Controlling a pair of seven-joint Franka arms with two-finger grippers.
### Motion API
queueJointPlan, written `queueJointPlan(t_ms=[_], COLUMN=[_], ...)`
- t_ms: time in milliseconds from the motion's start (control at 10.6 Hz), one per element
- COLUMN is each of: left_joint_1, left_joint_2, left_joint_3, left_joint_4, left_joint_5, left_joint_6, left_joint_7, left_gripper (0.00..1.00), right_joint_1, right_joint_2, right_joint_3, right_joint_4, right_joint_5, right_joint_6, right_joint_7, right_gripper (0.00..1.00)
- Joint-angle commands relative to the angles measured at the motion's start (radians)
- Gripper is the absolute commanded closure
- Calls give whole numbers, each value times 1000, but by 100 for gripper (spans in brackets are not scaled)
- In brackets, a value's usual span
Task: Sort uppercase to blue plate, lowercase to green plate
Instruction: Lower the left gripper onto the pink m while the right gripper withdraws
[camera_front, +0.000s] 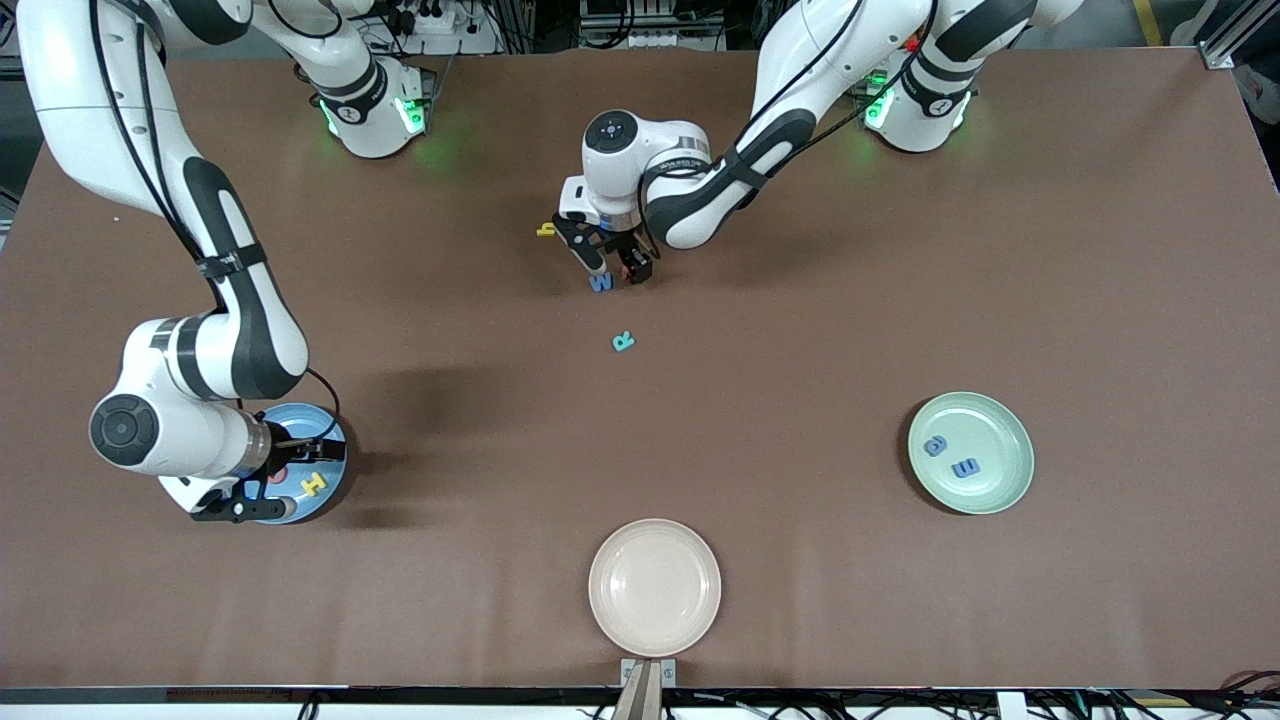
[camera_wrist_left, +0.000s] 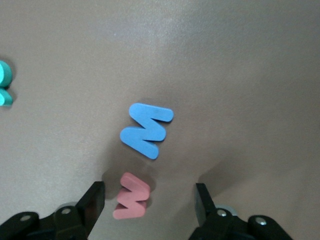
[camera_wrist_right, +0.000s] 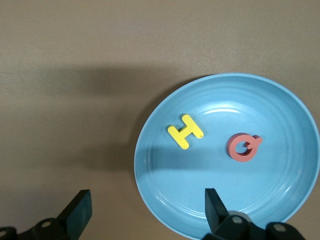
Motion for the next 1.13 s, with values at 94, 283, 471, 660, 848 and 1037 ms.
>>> queueJointPlan(t_ms=[94, 283, 471, 660, 848, 1037], left_joint_1=[2, 6, 8, 20, 25, 35], left_joint_2=[-3, -3, -5, -6, -11, -9], left_joint_3=[5, 5, 10, 10, 10, 12], left_joint_4=[5, 5, 3, 2, 0, -1], left_joint_5=[24, 24, 24, 24, 24, 24], left_joint_6=[-11, -11, -13, -22, -28, -28], left_joint_7=[51, 82, 101, 125, 151, 163], left_gripper=[25, 31, 32, 33, 39, 50], right_joint_1=[32, 81, 118, 134, 171, 174], right_joint_2=[-4, -4, -5, -4, -5, -5], right_joint_3=[6, 6, 7, 9, 9, 9], right_joint_4=[-11, -11, -11, -11, -11, -11], right_joint_5=[-6, -4, -4, -1, -3, -1], right_joint_6=[3, 4, 4, 4, 3, 3], right_joint_7=[81, 178, 244, 273, 339, 349], right_gripper=[0, 0, 0, 0, 0, 0])
